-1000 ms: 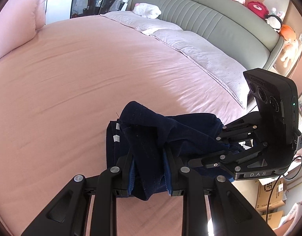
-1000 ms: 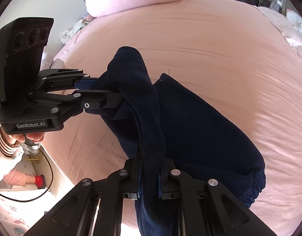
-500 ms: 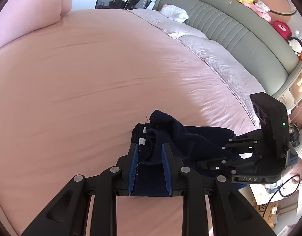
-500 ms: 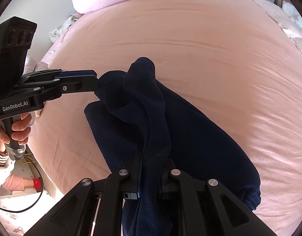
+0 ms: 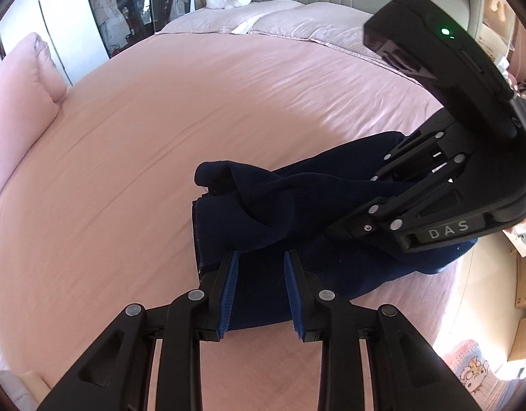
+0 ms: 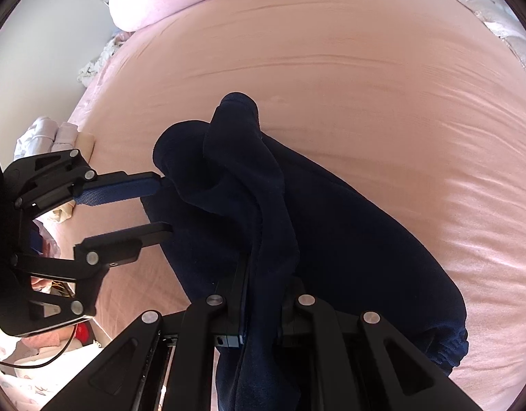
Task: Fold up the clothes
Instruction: 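Fold the held shorts over with both tools, then open the right tool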
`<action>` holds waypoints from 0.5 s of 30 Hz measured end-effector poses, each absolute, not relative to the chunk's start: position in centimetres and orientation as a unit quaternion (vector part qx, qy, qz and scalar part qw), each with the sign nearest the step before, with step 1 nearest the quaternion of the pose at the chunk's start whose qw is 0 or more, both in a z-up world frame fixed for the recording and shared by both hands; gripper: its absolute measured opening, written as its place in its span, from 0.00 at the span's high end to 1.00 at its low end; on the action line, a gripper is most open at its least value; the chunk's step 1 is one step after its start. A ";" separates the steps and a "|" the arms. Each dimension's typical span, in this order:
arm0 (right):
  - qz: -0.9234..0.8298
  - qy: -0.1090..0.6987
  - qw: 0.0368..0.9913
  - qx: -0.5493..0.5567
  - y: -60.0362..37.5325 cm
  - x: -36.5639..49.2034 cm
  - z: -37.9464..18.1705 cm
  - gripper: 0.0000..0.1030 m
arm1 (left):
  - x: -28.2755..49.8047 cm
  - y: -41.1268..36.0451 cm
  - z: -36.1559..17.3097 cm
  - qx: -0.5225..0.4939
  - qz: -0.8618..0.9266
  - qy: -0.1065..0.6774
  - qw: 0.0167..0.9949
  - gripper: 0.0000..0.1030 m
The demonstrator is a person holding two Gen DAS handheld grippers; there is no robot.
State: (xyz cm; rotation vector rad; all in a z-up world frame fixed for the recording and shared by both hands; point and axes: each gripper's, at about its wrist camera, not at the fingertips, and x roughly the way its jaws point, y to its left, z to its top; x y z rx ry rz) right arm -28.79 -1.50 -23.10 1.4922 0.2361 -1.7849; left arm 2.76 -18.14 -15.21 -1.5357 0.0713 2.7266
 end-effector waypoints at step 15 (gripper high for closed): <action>-0.681 0.046 0.382 0.624 -1.3 -28.6 -24.7 0.90 | 0.2 -19.1 -17.5 -0.512 0.857 -0.041 -0.036 0.76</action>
